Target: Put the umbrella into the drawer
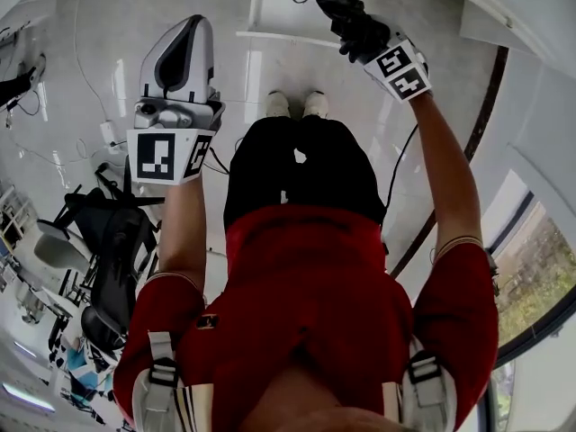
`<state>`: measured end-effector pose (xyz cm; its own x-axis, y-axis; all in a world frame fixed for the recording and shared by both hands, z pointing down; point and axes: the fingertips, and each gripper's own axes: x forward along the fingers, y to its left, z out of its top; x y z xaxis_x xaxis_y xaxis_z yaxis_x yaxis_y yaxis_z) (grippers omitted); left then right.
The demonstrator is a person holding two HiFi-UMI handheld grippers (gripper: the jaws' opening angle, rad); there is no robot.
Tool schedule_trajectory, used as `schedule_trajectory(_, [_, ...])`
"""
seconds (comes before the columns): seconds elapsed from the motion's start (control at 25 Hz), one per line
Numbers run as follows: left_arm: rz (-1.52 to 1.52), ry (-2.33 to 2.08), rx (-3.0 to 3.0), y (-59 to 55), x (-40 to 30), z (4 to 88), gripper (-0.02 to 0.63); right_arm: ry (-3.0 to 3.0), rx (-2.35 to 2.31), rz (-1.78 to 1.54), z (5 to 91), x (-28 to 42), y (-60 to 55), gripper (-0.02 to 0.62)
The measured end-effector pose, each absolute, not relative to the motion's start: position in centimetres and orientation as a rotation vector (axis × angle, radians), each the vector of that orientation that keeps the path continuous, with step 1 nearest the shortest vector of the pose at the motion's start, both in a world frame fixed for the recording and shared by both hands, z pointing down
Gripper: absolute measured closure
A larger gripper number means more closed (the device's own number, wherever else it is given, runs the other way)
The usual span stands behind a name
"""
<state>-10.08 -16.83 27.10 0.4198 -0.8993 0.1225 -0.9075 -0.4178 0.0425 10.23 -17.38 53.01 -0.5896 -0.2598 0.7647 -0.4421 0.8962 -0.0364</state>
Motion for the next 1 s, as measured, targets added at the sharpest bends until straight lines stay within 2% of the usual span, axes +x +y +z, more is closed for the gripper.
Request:
schedule_trajectory(0.6, [0.144, -1.638, 2.551, -17.9, -12.9, 41.2, 0.6, -2.024, 0.303, 0.282, 72.2, 9.3, -19.7, 0.324])
schedule_trajectory(1.0, [0.128, -1.641, 2.548, -18.0, -15.0, 49.0, 0.6, -1.882, 0.265, 0.39, 81.7, 7.9, -20.2, 0.324])
